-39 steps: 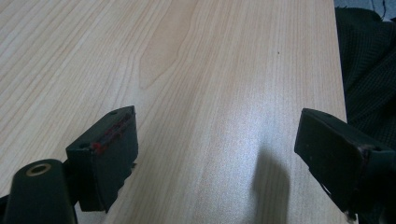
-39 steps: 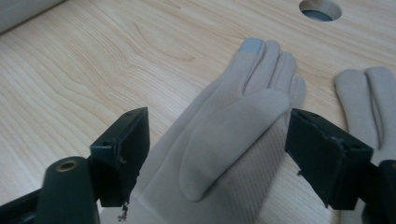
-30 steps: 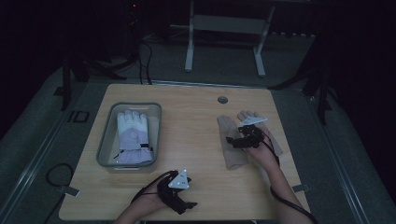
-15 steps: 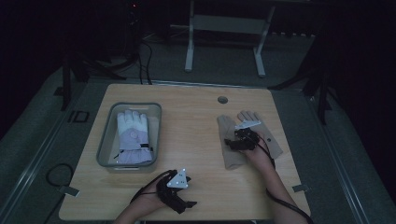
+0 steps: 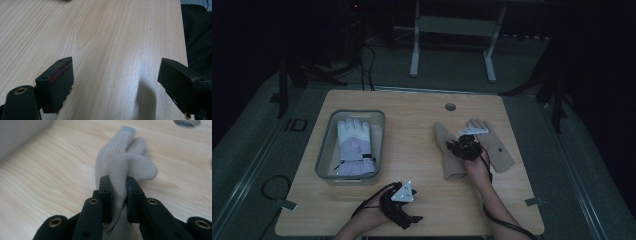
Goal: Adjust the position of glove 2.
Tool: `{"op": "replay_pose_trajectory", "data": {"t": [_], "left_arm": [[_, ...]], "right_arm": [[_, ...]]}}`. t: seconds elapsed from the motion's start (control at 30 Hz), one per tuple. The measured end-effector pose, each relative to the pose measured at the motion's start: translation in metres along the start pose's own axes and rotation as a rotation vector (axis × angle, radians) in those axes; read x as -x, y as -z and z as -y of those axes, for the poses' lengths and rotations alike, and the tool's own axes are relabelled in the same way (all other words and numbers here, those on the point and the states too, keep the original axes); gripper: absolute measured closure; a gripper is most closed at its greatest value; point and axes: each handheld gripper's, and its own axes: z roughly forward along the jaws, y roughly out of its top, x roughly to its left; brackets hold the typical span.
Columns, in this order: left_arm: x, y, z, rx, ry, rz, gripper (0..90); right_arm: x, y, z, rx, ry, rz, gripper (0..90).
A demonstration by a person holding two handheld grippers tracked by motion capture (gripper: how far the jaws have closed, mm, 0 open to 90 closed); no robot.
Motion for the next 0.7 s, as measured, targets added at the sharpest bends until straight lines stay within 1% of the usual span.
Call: {"op": "replay_pose_trajectory", "data": {"t": [0.03,0.1,0.13,0.17,0.2,0.23,0.27,0.3,0.37,0.4,0.5,0.53,0.57,0.6,0.63,0.67,0.7], "left_arm": [[0.000,0.000,0.000,0.003,0.001,0.000,13.8],[0.000,0.001,0.000,-0.006,-0.003,-0.001,13.8],[0.000,0.001,0.000,-0.003,-0.004,-0.001,13.8],[-0.001,0.001,0.000,0.001,-0.005,-0.003,13.8],[-0.001,0.002,0.000,0.002,-0.001,-0.008,13.8],[-0.001,0.002,0.000,0.002,-0.001,-0.008,13.8],[-0.001,0.002,0.000,0.003,0.001,-0.009,13.8],[-0.001,0.002,0.000,0.001,0.000,-0.010,13.8],[-0.001,0.002,0.000,0.001,0.000,-0.010,13.8],[-0.001,0.001,0.001,0.004,0.006,-0.008,13.9],[-0.001,0.001,0.000,-0.003,-0.003,-0.008,13.8],[-0.001,0.001,0.000,-0.003,-0.003,-0.008,13.9],[-0.001,0.001,0.001,-0.004,-0.004,-0.008,13.8],[-0.001,0.001,0.001,-0.004,-0.004,-0.008,13.8],[-0.001,0.001,0.000,-0.006,-0.004,-0.010,13.9],[-0.001,0.001,0.000,-0.006,-0.004,-0.010,13.9],[-0.001,0.001,0.000,-0.004,-0.004,-0.008,13.9]], "right_arm": [[-0.006,0.003,-0.005,0.014,-0.010,-0.005,77.8],[-0.018,0.007,-0.014,0.039,-0.012,0.010,77.8],[-0.024,0.009,-0.018,0.049,-0.022,0.014,77.8],[-0.029,0.009,-0.021,0.053,-0.028,0.021,77.8],[-0.034,0.010,-0.023,0.061,-0.028,0.039,77.8],[-0.034,0.010,-0.023,0.061,-0.028,0.039,77.8],[-0.042,0.010,-0.024,0.066,-0.030,0.055,77.7],[-0.050,0.005,-0.023,0.063,-0.020,0.081,77.7],[-0.052,0.003,-0.022,0.060,-0.022,0.086,77.7],[-0.054,-0.002,-0.020,0.052,-0.045,0.078,77.6],[-0.060,-0.015,-0.011,0.022,-0.044,0.090,77.5],[-0.060,-0.015,-0.011,0.022,-0.044,0.090,77.5],[-0.062,-0.025,-0.002,-0.009,-0.038,0.100,77.4],[-0.062,-0.025,-0.002,-0.009,-0.038,0.100,77.4],[-0.062,-0.031,0.003,-0.023,-0.033,0.107,76.8],[-0.062,-0.031,0.003,-0.023,-0.033,0.107,76.8],[-0.062,-0.035,0.009,-0.035,-0.031,0.119,74.1]]}}
